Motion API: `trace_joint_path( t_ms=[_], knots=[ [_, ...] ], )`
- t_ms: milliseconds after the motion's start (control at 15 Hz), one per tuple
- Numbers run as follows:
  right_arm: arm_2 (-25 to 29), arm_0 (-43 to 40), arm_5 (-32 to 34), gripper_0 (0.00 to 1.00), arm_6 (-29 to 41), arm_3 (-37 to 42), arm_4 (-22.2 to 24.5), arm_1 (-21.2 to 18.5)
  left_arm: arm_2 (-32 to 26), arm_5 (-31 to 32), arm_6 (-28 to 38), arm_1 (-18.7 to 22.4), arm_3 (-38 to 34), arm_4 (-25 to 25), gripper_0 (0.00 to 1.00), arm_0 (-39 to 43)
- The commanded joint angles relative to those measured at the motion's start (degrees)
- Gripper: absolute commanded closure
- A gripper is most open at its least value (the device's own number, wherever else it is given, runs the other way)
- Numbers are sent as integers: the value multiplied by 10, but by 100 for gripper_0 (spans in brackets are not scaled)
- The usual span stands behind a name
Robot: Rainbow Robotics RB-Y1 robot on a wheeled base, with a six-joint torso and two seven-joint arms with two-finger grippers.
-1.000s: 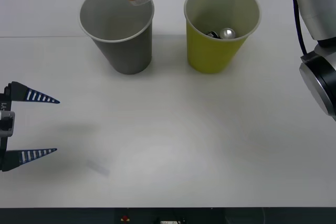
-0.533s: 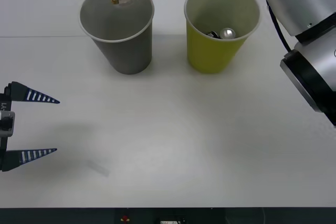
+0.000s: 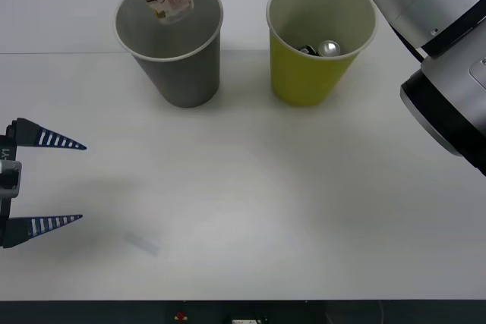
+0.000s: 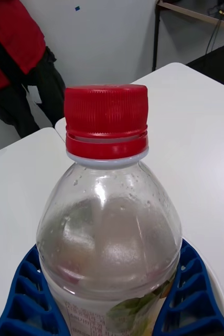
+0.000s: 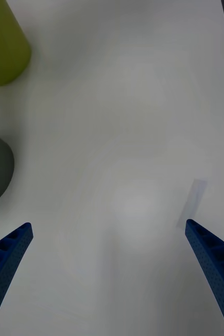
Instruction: Put the can into the green bin and the plastic bottle into the gray bin
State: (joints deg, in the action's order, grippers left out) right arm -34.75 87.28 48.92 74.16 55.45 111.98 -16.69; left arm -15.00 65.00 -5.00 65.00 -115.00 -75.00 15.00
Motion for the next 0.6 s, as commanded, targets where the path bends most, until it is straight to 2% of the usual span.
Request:
trace_joint_path(
  t_ms=[67,133,600],
  knots=[
    [-1,0,0,22,-10,0,9,0,0,0,0,0,0,0,0,0],
    [-1,0,-2,0,-16,0,11,-1,0,0,0,0,0,0,0,0],
    [-1,0,-6,0,-23,0,11,-3,0,0,0,0,0,0,0,0]
  ],
)
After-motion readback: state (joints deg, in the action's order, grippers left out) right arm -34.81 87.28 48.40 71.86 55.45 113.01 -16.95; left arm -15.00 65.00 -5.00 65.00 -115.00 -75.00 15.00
